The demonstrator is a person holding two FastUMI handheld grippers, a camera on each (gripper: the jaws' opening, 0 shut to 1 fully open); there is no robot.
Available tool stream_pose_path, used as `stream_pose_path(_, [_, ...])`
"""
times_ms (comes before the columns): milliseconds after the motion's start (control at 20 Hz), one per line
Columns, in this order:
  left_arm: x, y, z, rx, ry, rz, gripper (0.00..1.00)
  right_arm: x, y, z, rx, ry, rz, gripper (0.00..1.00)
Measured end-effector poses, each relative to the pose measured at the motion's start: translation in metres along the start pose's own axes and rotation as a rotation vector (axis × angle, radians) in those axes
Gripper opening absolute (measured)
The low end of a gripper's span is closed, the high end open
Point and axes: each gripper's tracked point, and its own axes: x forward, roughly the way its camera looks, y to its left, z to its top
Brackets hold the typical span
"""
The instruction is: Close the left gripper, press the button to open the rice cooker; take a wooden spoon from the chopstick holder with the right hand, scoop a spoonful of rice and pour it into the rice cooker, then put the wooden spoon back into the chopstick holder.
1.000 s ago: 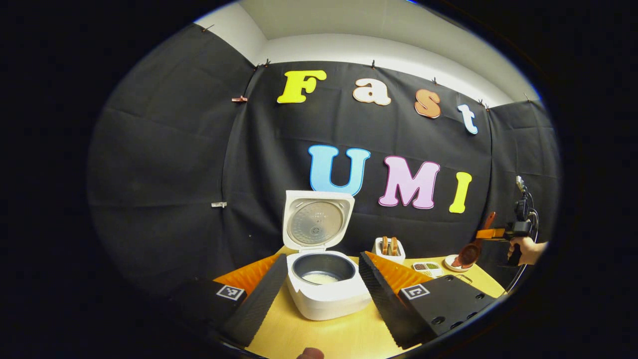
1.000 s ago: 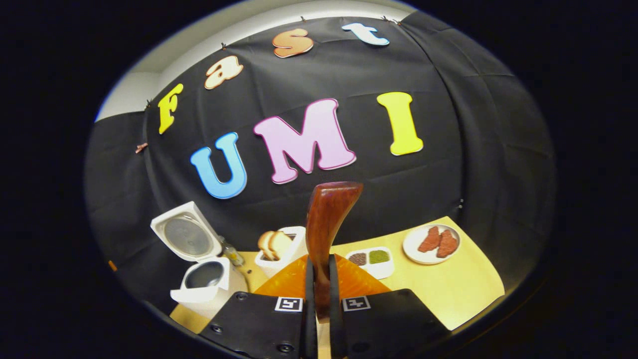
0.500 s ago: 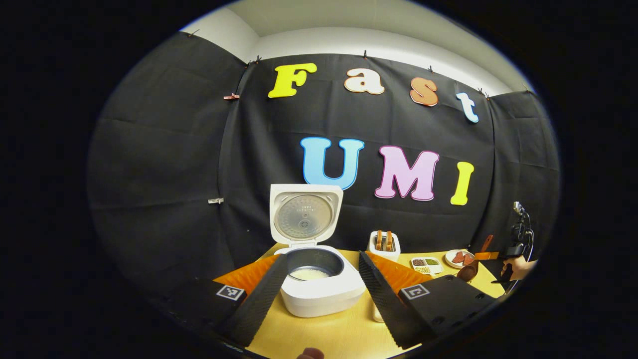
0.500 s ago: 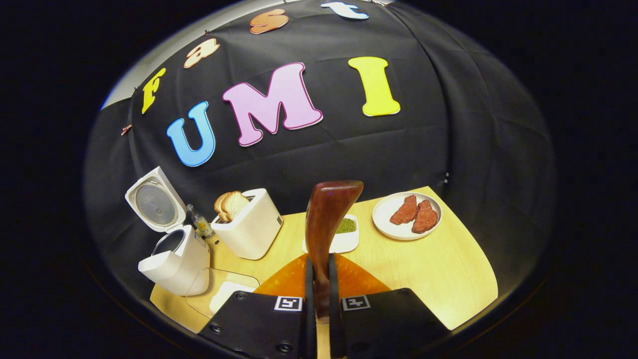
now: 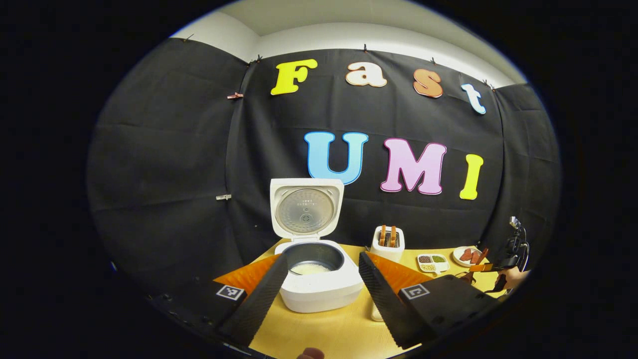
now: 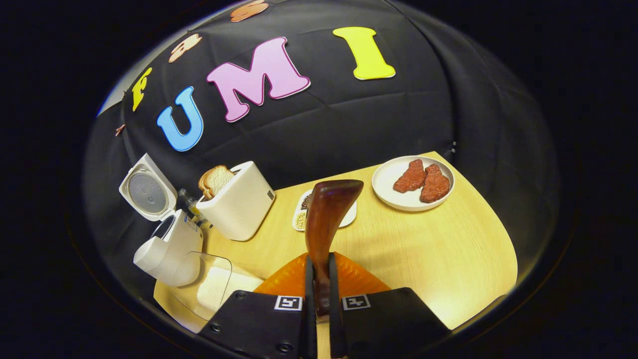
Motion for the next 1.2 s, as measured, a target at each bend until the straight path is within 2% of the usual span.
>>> stream_pose_path(100, [0.002,-0.002,0.0,-0.01,0.002,0.001,0.98,-0.001,0.001,0.0,0.025,0.001,0.026,0.18])
stream_pose_path(150, [0.003,-0.002,-0.001,-0.014,0.003,0.003,0.98,0.002,-0.005,0.003,0.034,-0.004,0.014,0.21])
stream_pose_path(250, [0.006,0.0,0.0,-0.016,0.002,0.004,0.98,-0.003,-0.011,0.006,0.049,-0.01,-0.007,0.37])
stream_pose_path(300, [0.006,0.0,0.001,-0.015,-0.001,0.003,0.98,-0.008,-0.013,0.008,0.055,-0.014,-0.011,0.27])
stream_pose_path(350, [0.006,0.0,0.003,-0.012,-0.005,0.0,0.98,-0.012,-0.014,0.007,0.055,-0.014,-0.013,0.41])
stream_pose_path(400, [0.006,0.002,0.007,-0.01,-0.012,-0.003,0.98,-0.017,-0.017,0.007,0.054,-0.016,-0.023,0.42])
stream_pose_path(450, [0.007,0.003,0.011,-0.007,-0.02,-0.009,0.98,-0.022,-0.02,0.007,0.053,-0.022,-0.033,0.34])
stream_pose_path(550, [0.009,0.005,0.018,-0.002,-0.032,-0.021,0.98,-0.036,-0.024,0.007,0.068,-0.034,-0.055,0.7])
stream_pose_path(600, [0.01,0.007,0.021,-0.001,-0.037,-0.027,0.98,-0.043,-0.024,0.008,0.084,-0.044,-0.063,0.7])
stream_pose_path(650, [0.012,0.008,0.024,0.001,-0.041,-0.033,0.98,-0.051,-0.025,0.007,0.093,-0.055,-0.073,0.92])
stream_pose_path(700, [0.014,0.009,0.026,0.004,-0.047,-0.04,0.98,-0.061,-0.026,0.007,0.095,-0.069,-0.083,0.98])
stream_pose_path(800, [0.02,0.008,0.034,0.015,-0.06,-0.061,0.98,-0.079,-0.028,0.003,0.082,-0.082,-0.113,0.98])
stream_pose_path(850, [0.024,0.008,0.041,0.021,-0.07,-0.073,0.98,-0.088,-0.026,0.003,0.078,-0.092,-0.126,0.92])
stream_pose_path(900, [0.029,0.007,0.047,0.028,-0.082,-0.085,0.98,-0.097,-0.024,0.004,0.074,-0.102,-0.133,0.98])
stream_pose_path(1200, [0.063,-0.008,0.085,0.044,-0.166,-0.154,0.98,-0.151,-0.005,0.02,0.038,-0.162,-0.173,0.98])
